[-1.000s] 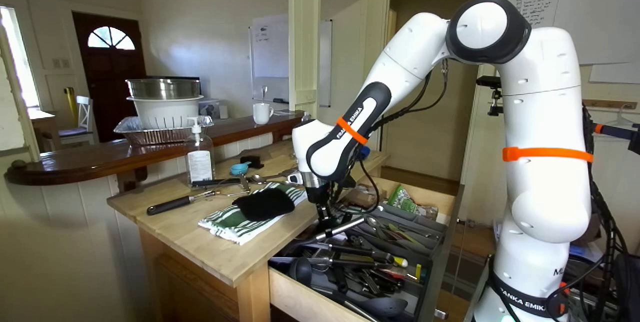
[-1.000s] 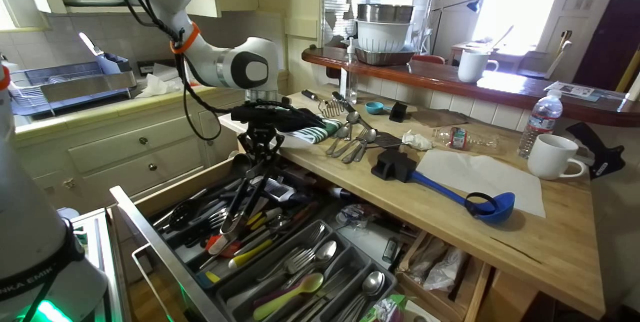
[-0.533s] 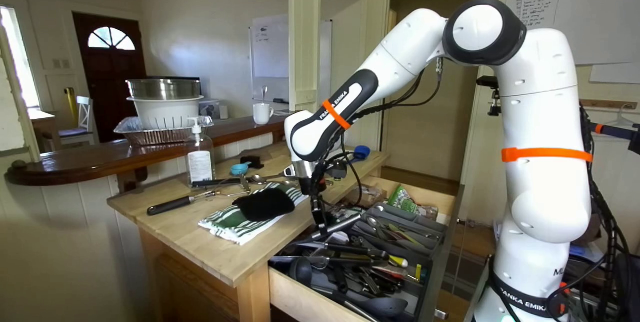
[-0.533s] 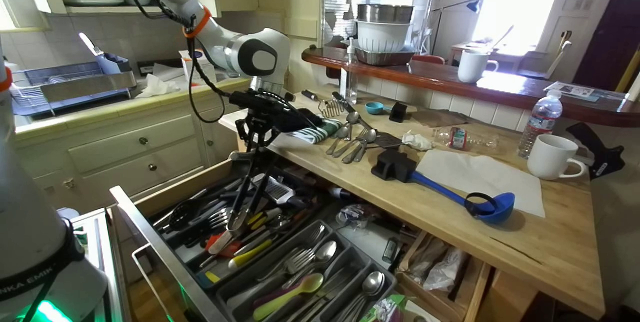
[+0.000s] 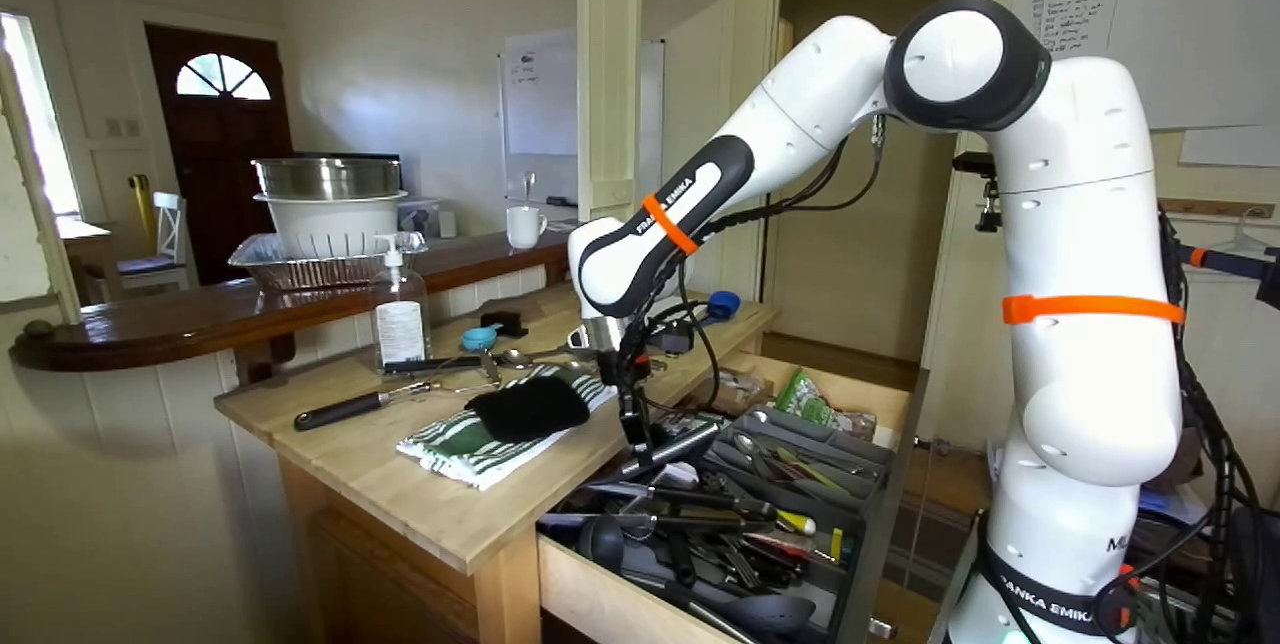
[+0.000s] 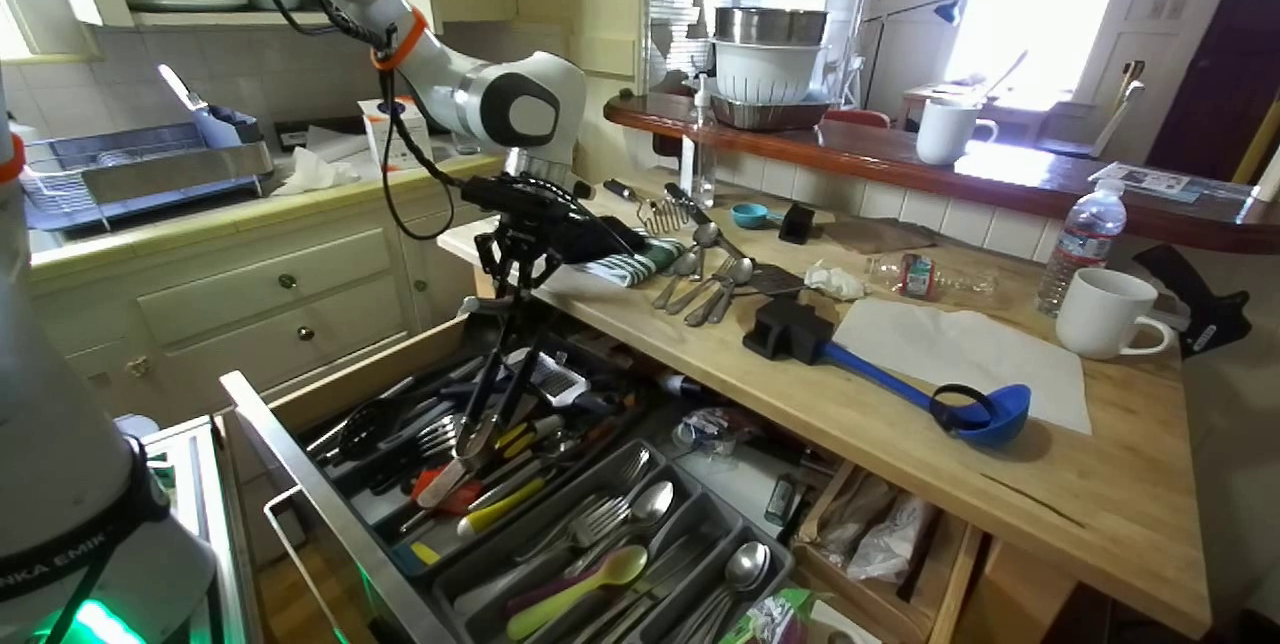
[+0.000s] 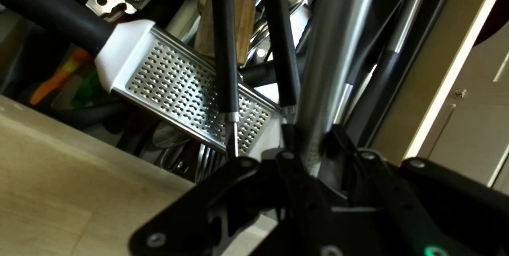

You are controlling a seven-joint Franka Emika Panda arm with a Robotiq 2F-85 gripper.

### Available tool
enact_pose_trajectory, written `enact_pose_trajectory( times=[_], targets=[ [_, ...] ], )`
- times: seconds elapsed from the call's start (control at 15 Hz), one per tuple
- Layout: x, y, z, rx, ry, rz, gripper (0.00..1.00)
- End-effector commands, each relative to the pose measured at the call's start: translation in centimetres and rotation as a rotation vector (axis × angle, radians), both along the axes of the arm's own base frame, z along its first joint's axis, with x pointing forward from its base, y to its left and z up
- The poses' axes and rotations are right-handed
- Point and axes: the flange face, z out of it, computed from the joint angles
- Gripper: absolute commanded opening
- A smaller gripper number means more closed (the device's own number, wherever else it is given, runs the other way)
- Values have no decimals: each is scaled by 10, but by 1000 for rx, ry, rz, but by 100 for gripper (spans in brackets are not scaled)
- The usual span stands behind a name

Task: Put the spatula inside the drawer

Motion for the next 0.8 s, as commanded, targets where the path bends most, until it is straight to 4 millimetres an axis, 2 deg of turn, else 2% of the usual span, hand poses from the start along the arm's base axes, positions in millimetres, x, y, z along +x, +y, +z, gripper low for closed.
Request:
enact_pose_trajectory(
  times=[0.0,0.4,0.73],
  targets=[
    [20,14,-21,22,41,-20,6],
    [25,21,-69,23,179,-63,6],
    [30,30,-77,-4,255,-111,6]
  ],
)
